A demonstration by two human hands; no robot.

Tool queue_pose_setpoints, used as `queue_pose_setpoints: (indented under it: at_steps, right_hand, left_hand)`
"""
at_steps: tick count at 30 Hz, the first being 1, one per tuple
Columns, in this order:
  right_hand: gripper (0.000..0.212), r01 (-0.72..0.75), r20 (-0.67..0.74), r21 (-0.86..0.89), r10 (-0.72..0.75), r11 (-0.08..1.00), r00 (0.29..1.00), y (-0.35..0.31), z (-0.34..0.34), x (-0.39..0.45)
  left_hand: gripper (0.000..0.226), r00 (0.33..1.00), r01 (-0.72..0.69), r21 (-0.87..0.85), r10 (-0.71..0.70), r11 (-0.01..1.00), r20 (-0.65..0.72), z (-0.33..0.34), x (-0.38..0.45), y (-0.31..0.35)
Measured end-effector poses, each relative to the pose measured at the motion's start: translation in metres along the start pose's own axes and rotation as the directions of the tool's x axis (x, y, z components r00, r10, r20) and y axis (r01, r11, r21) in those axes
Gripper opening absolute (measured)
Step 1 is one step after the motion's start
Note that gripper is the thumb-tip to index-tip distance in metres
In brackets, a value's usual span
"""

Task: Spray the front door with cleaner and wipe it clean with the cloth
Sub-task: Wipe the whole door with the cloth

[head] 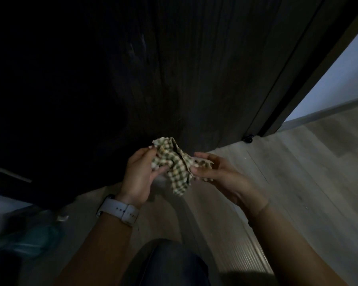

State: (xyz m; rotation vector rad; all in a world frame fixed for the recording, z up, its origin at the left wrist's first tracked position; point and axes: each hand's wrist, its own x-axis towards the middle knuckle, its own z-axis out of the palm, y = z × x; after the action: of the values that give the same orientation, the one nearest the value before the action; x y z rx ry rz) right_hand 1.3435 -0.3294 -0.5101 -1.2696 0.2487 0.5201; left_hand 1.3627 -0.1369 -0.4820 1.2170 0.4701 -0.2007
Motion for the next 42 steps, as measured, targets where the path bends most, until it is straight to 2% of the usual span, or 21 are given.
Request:
queue_pose_setpoints:
  at_steps: [2, 6, 8, 10, 15, 17, 20, 22, 23, 24, 26, 28, 29, 31, 33, 34, 36, 38, 40, 41, 42]
  right_hand:
    - [0.051, 0.073, -0.042, -0.111, -0.078, 0.991, 0.996, 0.006, -0.002, 0.004]
    - [0.045, 0.255, 0.033, -0.284, -0.257, 0.924, 0.966, 0.014, 0.001, 0.008]
    - [0.042, 0.282, 0.091, -0.301, -0.267, 0.911, 0.959, 0.017, 0.006, 0.012]
    - [0.041, 0.278, 0.089, -0.325, -0.263, 0.904, 0.961, 0.023, 0.009, 0.019]
    - [0.013, 0.325, 0.030, -0.260, -0.329, 0.909, 0.944, 0.037, -0.002, 0.039]
    - [0.014, 0.314, 0.024, -0.239, -0.318, 0.919, 0.948, 0.038, -0.007, 0.045]
    - [0.011, 0.344, -0.136, -0.171, -0.368, 0.923, 0.920, 0.037, -0.016, 0.055]
    - [0.011, 0.391, -0.334, -0.150, -0.419, 0.908, 0.845, 0.035, -0.028, 0.062]
    - [0.013, 0.427, -0.437, -0.162, -0.453, 0.890, 0.777, 0.033, -0.035, 0.066]
    - [0.013, 0.470, -0.539, -0.176, -0.484, 0.865, 0.690, 0.030, -0.041, 0.070]
    - [0.013, 0.568, -0.731, -0.209, -0.513, 0.796, 0.450, 0.017, -0.053, 0.077]
    - [0.015, 0.646, -0.854, -0.259, -0.483, 0.718, 0.194, -0.005, -0.065, 0.085]
    - [0.014, 0.677, -0.877, -0.285, -0.469, 0.678, 0.100, -0.017, -0.071, 0.090]
    - [0.022, 0.710, -0.884, -0.338, -0.467, 0.618, -0.013, -0.039, -0.075, 0.098]
    - [0.049, 0.711, -0.867, -0.388, -0.493, 0.586, -0.066, -0.058, -0.074, 0.109]
    - [0.056, 0.707, -0.851, -0.409, -0.520, 0.577, -0.068, -0.065, -0.071, 0.116]
    - [0.046, 0.684, -0.812, -0.465, -0.578, 0.562, -0.076, -0.072, -0.057, 0.130]
    - [0.030, 0.656, -0.757, -0.551, -0.640, 0.515, -0.133, -0.069, -0.041, 0.141]
    - [0.023, 0.658, -0.725, -0.583, -0.671, 0.477, -0.155, -0.054, -0.022, 0.149]
    - [0.021, 0.654, -0.705, -0.592, -0.695, 0.471, -0.138, -0.043, -0.011, 0.151]
    - [0.019, 0.648, -0.686, -0.591, -0.722, 0.480, -0.090, -0.027, 0.001, 0.154]
  left_hand:
    - [0.015, 0.998, 0.003, 0.061, 0.001, 0.998, -0.068, -0.001, 0.005, -0.001]
    - [0.014, 0.992, 0.077, 0.123, -0.063, 0.989, -0.111, -0.001, 0.014, -0.005]
    - [0.014, 0.993, 0.107, 0.152, -0.097, 0.983, -0.068, 0.001, 0.016, -0.006]
    - [0.016, 0.994, 0.111, 0.177, -0.109, 0.978, -0.021, 0.004, 0.018, -0.008]
    - [0.013, 0.997, 0.082, 0.252, -0.081, 0.964, -0.013, 0.010, 0.034, -0.015]
    - [0.015, 1.000, 0.020, 0.356, -0.013, 0.934, -0.022, 0.008, 0.045, -0.021]
    - [0.013, 0.963, -0.250, 0.534, 0.266, 0.808, 0.047, 0.004, 0.054, -0.030]
    - [0.009, 0.875, -0.433, 0.638, 0.468, 0.636, 0.127, 0.001, 0.054, -0.030]
    - [0.010, 0.817, -0.503, 0.690, 0.547, 0.520, 0.183, 0.000, 0.053, -0.027]
    - [0.011, 0.753, -0.557, 0.735, 0.610, 0.388, 0.248, 0.001, 0.052, -0.022]
    - [0.019, 0.616, -0.607, 0.785, 0.698, 0.124, 0.366, 0.005, 0.050, -0.012]
    - [0.029, 0.483, -0.584, 0.808, 0.765, -0.082, 0.426, 0.011, 0.050, -0.005]
    - [0.038, 0.431, -0.543, 0.825, 0.791, -0.157, 0.435, 0.014, 0.051, -0.001]
    - [0.059, 0.401, -0.449, 0.860, 0.805, -0.243, 0.437, 0.019, 0.057, 0.006]
    - [0.077, 0.425, -0.365, 0.882, 0.790, -0.297, 0.442, 0.018, 0.067, 0.011]
    - [0.084, 0.441, -0.328, 0.886, 0.777, -0.327, 0.450, 0.017, 0.072, 0.012]
    - [0.094, 0.462, -0.262, 0.892, 0.763, -0.370, 0.452, 0.013, 0.080, 0.012]
    - [0.101, 0.457, -0.216, 0.894, 0.769, -0.393, 0.448, 0.009, 0.083, 0.011]
    - [0.104, 0.444, -0.183, 0.884, 0.766, -0.430, 0.465, 0.004, 0.083, 0.011]
    - [0.104, 0.444, -0.167, 0.874, 0.757, -0.456, 0.480, 0.001, 0.081, 0.012]
    - [0.103, 0.448, -0.152, 0.861, 0.743, -0.485, 0.498, -0.002, 0.079, 0.014]
